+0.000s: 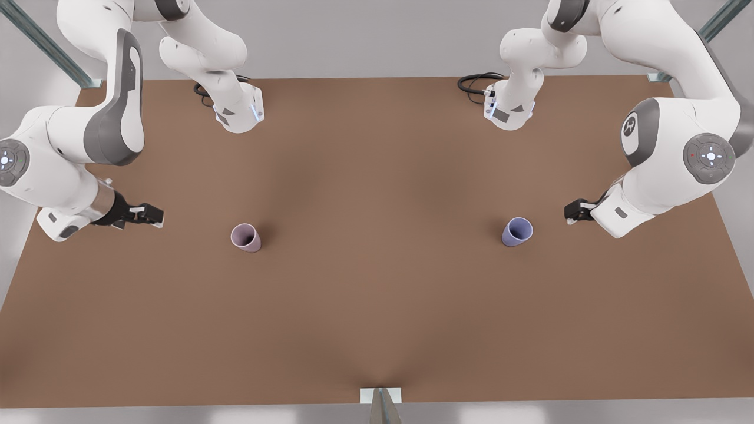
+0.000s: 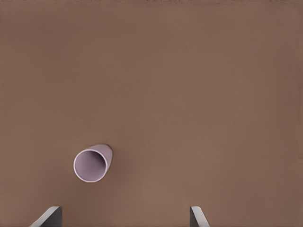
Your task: Stack the cups, with the pink cup at the bottom and the purple cup at the top
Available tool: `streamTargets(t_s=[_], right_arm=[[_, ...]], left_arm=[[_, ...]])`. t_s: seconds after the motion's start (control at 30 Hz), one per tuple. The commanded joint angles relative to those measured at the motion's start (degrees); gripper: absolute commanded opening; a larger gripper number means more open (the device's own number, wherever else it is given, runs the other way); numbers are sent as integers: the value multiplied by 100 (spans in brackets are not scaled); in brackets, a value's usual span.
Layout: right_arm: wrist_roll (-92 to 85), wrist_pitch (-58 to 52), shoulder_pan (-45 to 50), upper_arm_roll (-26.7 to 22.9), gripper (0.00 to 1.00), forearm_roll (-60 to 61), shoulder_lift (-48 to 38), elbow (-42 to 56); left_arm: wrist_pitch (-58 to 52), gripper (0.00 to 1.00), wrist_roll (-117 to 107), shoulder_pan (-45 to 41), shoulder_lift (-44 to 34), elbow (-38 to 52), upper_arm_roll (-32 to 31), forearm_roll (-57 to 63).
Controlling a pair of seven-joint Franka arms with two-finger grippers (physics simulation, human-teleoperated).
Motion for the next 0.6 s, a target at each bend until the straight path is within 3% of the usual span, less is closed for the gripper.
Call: streamTargets(t_s=[0.0,0.13,0.3,0.57], right_arm=[[-159,131,1,-2,100,0,-5,3],[-124,315,212,7,100,18,-49,-305],[-150,1818,475,34,100,71,-146,-1685],[-141,2759,686,34,100,97,505,-2036]], left_arm=[[11,100,109,0,-7,3,0,4],[20,100,30,-35,28,-6,0,4],[11,100,39,-26,2,-6,26,-5],[3,100,39,-26,2,-32,35,-5]])
